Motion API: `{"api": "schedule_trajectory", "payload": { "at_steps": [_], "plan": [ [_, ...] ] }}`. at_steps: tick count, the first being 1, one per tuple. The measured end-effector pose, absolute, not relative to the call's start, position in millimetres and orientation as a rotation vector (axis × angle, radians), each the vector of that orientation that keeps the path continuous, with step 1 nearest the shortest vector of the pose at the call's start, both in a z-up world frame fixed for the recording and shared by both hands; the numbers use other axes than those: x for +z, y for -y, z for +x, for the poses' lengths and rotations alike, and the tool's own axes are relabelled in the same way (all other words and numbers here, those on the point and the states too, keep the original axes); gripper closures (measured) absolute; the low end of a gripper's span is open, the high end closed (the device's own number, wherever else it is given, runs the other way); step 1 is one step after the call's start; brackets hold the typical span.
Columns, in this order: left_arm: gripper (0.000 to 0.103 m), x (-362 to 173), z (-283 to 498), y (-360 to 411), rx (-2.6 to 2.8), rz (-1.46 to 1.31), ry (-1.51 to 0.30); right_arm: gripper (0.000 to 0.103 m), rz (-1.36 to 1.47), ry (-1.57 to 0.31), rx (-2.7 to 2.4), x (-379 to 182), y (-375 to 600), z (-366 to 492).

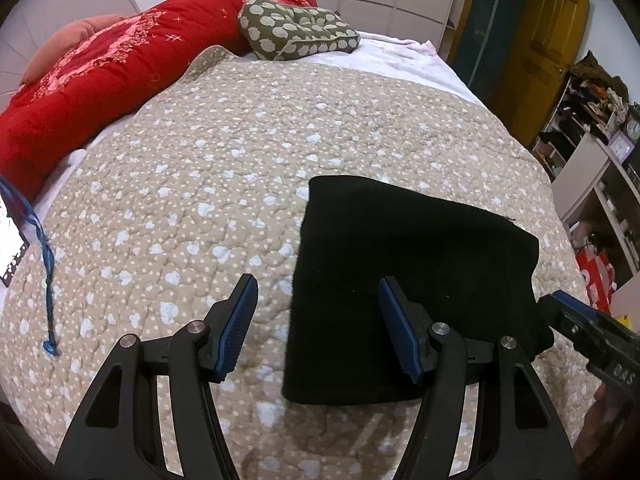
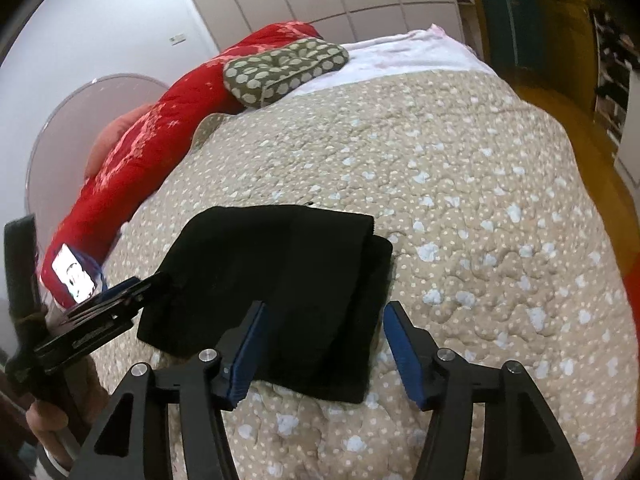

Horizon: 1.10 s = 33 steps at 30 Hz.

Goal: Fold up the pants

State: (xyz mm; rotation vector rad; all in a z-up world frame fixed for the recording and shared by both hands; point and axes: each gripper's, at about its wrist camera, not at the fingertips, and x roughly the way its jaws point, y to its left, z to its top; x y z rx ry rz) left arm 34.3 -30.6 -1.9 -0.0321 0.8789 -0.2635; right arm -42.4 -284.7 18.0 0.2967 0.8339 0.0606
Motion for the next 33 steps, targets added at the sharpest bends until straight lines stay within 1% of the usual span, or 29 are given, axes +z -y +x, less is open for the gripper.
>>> {"api": "schedule_trajectory", "payload": {
  "at_steps": [14,15,18,30,32,33],
  "plan": [
    [0.040,-15,52,18,-0.327,-0.121,-0.945,0.041,0.401,-0.876,0.068,-6,300,-19],
    [0.040,-15,53,18,-0.329,-0.121,-0.945,0.041,0.403,-0.877,0.072,-7,301,-17],
    [0.034,-16,54,19,-0.331,-0.120,-0.944,0.040,0.406,-0.875,0.083,-8,302,-15],
    [0.032,-24,65,24,-0.354,-0.128,-0.957,0.034,0.438,-0.871,0.130,-18,308,-11],
    [0.029,-25,66,24,-0.354,-0.128,-0.956,0.033,0.448,-0.867,0.141,-20,308,-11],
    [0.026,-26,67,25,-0.353,-0.130,-0.955,0.033,0.451,-0.865,0.144,-20,307,-10]
  ]
}}
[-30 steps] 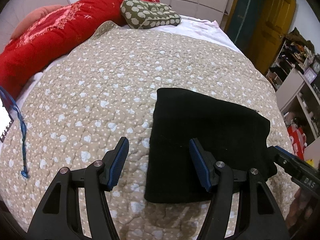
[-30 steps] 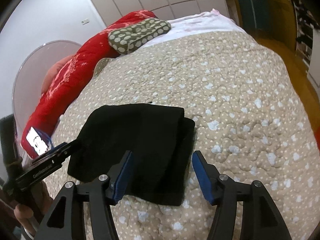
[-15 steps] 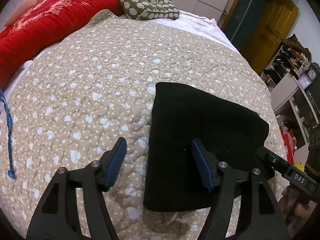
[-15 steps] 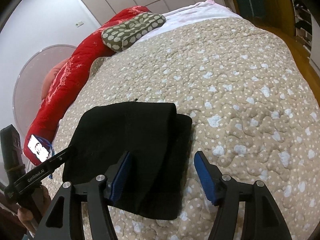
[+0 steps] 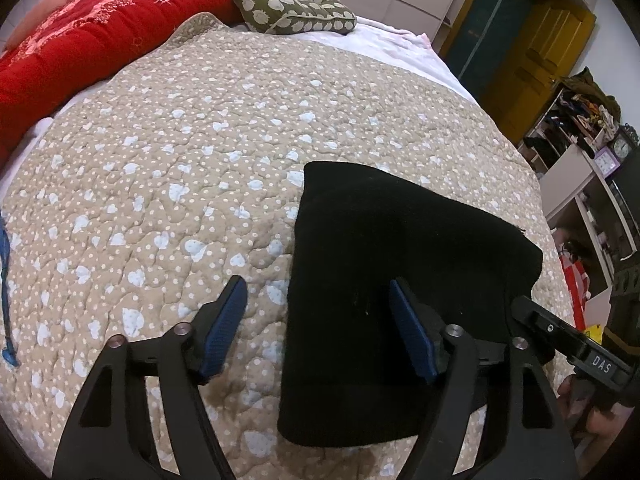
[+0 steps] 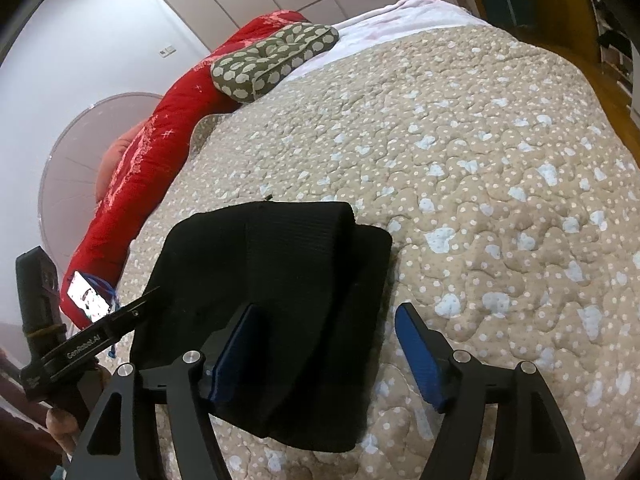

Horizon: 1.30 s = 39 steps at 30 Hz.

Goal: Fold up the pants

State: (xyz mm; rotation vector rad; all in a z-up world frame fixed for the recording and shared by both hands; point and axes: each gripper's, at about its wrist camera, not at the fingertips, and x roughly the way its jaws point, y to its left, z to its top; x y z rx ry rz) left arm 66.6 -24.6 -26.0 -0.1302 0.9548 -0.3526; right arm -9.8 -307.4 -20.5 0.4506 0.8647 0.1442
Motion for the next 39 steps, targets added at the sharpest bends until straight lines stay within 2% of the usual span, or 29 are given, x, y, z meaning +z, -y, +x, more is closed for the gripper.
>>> {"api": "schedule_trajectory", "payload": {
  "at_steps": [17,24,28,29,31,36,39],
  "plan": [
    [0.020,-38,80,22,-0.426,-0.214,-0.978,0.030,0.517,-0.825,0.267,-28,313,-12],
    [0.012,-45,81,25,-0.439,-0.268,-0.993,0.026,0.488,-0.830,0.254,-33,304,-4],
    [0.013,-45,79,35,-0.447,-0.238,-0.989,0.028,0.508,-0.813,0.238,-35,304,0],
    [0.013,-44,78,36,-0.443,-0.230,-0.985,0.033,0.505,-0.807,0.234,-34,303,0],
    [0.031,-41,73,41,-0.460,-0.215,-0.974,0.039,0.490,-0.797,0.231,-33,302,-1],
    [0.039,-31,64,50,-0.431,-0.155,-0.939,0.056,0.460,-0.766,0.203,-23,299,-10],
    [0.044,-26,62,48,-0.426,-0.157,-0.935,0.058,0.434,-0.755,0.197,-16,296,-13]
  ]
}}
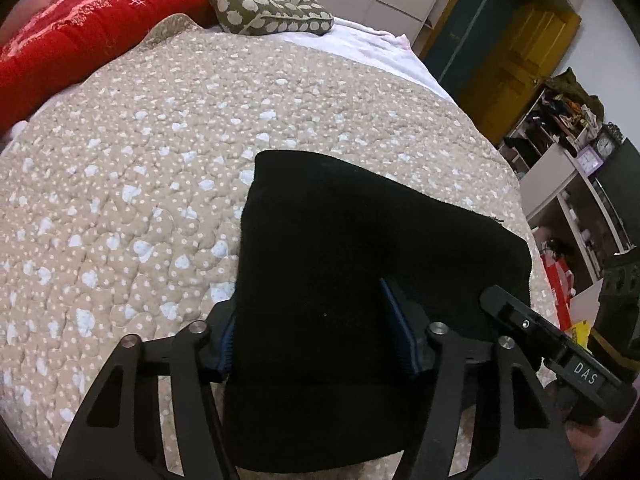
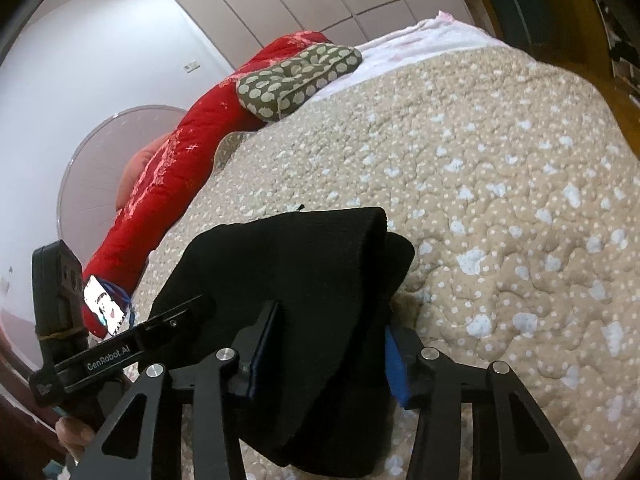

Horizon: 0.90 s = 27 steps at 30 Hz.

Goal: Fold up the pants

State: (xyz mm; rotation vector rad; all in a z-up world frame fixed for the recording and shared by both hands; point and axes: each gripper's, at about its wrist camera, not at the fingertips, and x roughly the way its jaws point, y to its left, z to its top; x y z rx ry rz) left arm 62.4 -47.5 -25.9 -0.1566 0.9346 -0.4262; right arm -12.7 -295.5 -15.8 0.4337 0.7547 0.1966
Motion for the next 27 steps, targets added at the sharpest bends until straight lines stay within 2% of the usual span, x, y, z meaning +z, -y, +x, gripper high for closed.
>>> {"api": "schedule_trajectory", "payload": {
  "at_steps": [4,16,27],
  "plan": [
    [0.047,-16,61,48,-0.424,-0.141,-0.916,0.060,0.428,-0.738,0.205,-5,295,-15],
    [0.047,18,78,44,-0.402,-0.133,-0.844,0.060,0.395,-0.677,0.228,29,287,2],
    [0.047,20,110,49,-0.374,-0.118,-0.846,0.060,0.399,-0.678,0.230,34,289,42]
  ]
}}
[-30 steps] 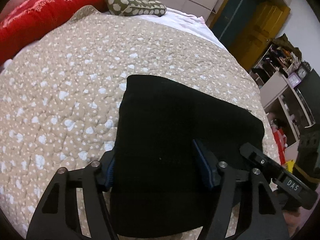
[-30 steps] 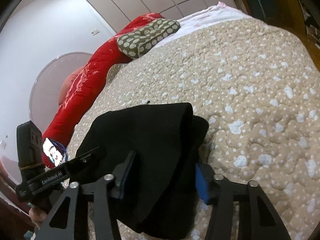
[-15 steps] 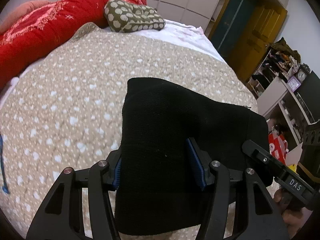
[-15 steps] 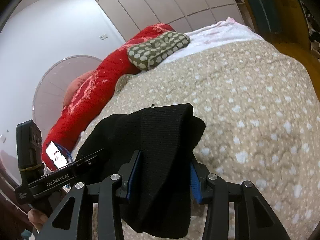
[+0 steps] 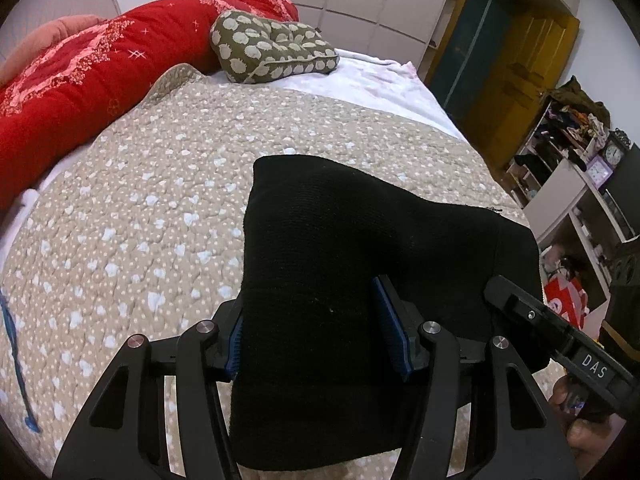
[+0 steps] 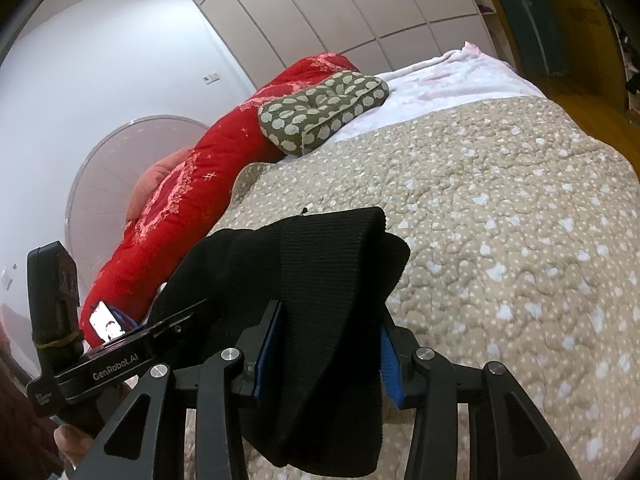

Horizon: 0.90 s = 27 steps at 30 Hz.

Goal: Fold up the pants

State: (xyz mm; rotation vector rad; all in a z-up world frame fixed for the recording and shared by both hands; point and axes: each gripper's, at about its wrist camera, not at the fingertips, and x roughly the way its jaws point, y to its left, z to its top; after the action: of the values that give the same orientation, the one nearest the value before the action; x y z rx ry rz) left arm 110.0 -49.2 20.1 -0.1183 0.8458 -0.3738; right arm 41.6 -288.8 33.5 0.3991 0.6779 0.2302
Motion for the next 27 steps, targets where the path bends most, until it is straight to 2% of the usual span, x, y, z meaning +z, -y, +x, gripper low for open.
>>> {"api": "schedule_trajectory", "payload": {
  "at_steps": [6,8,9,14,19,22,25,27],
  "plan": [
    [0.047,-14,133,56,-0.351,-0.111,-0.956,0.058,0.402,-0.771,0.183,8,294,70],
    [0.040,-24,137,55,-0.350,-0.119,-0.964,0.052,0.378,-0.877,0.125,-12,294,83],
    [0.036,-23,136,52,-0.351,-0.124,-0.956,0.052,0.384,-0.868,0.128,-13,296,81],
    [0.036,-12,133,42,-0.312,-0.094,-0.930,0.052,0.246,-0.783,0.060,21,291,64],
    [0.036,-11,138,41,-0.255,-0.074,-0.911,0.055,0.149,-0.725,0.140,50,273,67],
    [0.035,-15,140,48,-0.238,-0.050,-0.911,0.058,0.154,-0.764,0.172,36,264,88],
    [0.033,-15,138,55,-0.241,-0.017,-0.895,0.061,0.158,-0.890,0.103,0,266,114],
    [0.033,-15,137,58,-0.234,0.002,-0.890,0.061,0.175,-0.863,0.103,0,269,112]
  ]
}}
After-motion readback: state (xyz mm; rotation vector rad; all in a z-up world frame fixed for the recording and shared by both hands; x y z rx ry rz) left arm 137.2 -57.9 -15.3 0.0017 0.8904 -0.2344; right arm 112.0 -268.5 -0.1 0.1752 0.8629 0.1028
